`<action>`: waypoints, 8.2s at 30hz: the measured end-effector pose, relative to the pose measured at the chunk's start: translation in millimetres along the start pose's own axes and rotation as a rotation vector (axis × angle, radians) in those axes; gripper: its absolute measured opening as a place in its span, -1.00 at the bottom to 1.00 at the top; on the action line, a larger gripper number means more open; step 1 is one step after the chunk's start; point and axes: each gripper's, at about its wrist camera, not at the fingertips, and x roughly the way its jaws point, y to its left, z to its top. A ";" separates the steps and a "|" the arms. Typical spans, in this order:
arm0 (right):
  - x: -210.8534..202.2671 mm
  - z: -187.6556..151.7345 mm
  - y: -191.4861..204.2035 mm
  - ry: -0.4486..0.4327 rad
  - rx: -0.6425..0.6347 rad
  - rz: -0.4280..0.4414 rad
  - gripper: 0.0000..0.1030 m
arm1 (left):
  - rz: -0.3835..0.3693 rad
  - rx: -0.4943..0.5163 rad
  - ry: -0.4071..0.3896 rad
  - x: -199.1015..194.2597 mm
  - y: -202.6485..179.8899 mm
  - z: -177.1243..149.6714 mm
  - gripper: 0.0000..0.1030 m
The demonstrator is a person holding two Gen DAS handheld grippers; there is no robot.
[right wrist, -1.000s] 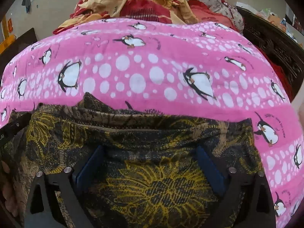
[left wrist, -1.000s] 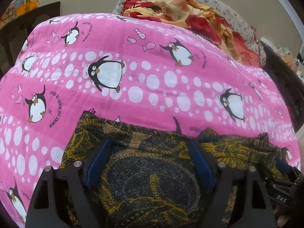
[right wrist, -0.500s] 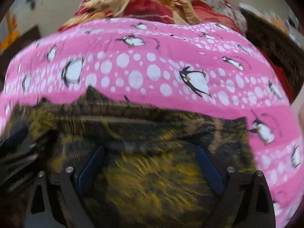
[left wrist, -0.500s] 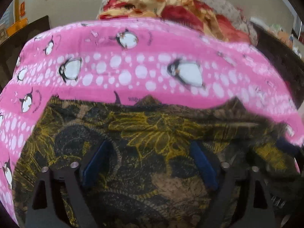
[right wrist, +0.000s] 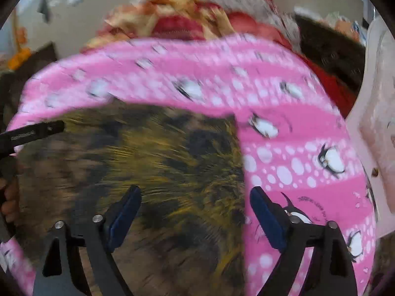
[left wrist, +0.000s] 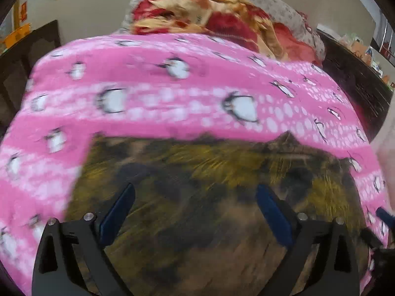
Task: Fold small clothes
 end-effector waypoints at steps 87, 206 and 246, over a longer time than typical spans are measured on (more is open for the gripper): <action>85.4 7.4 62.5 0.036 0.042 -0.029 1.00 | -0.609 -0.564 0.105 -74.0 88.9 -156.2 0.88; -53.4 44.1 -35.2 0.077 -0.440 0.450 0.08 | -0.392 0.223 -0.009 -83.9 -105.8 -125.4 -0.74; 96.6 31.1 -70.2 0.110 0.213 0.013 0.45 | -0.180 0.109 -0.017 67.5 -161.6 25.7 -0.48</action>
